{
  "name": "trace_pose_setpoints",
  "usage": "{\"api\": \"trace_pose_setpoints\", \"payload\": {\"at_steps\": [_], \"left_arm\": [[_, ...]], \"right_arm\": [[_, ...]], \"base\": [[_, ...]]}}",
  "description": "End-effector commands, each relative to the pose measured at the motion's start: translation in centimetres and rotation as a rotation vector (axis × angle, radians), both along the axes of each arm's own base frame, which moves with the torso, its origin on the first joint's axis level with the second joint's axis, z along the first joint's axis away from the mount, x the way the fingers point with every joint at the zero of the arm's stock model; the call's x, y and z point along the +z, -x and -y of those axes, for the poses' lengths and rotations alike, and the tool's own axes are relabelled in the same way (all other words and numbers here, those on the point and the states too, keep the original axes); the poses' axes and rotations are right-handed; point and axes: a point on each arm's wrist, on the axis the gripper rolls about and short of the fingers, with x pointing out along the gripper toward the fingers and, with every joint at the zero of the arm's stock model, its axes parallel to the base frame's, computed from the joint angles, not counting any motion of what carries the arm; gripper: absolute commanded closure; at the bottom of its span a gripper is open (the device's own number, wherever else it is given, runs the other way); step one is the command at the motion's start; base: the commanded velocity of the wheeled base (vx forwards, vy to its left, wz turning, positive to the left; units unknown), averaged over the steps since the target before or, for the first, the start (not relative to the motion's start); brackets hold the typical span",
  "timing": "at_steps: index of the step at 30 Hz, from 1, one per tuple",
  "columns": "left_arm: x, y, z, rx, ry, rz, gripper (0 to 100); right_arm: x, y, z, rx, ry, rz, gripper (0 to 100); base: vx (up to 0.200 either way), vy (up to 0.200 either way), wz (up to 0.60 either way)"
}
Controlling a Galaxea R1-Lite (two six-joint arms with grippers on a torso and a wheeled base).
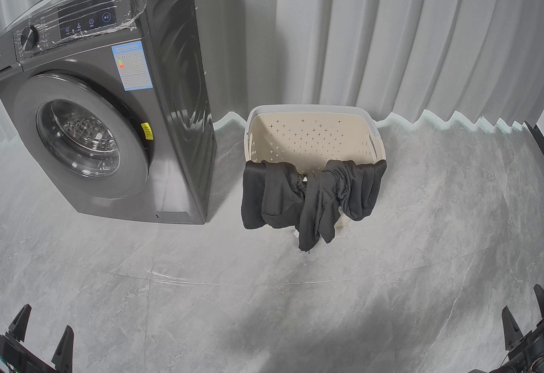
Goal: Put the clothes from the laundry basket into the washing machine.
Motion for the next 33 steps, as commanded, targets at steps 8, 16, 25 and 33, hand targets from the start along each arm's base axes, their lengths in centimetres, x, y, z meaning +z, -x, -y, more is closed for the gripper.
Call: {"api": "trace_pose_setpoints", "payload": {"at_steps": [8,16,25,33], "left_arm": [[-0.44,0.03,0.0,0.0,-0.004,0.003,0],[-0.44,0.03,0.0,0.0,-0.004,0.003,0],[-0.44,0.03,0.0,0.0,-0.003,0.003,0],[-0.44,0.03,0.0,0.0,-0.003,0.003,0]], "right_arm": [[-0.48,0.01,0.0,0.001,0.001,0.001,0],[-0.48,0.01,0.0,0.001,0.001,0.001,0],[-0.48,0.01,0.0,-0.001,0.001,0.001,0],[-0.48,0.01,0.0,-0.001,0.001,0.001,0]], "base": [[0.0,-0.05,0.0],[0.05,0.0,0.0],[0.2,0.0,0.0],[0.175,0.0,0.0]]}}
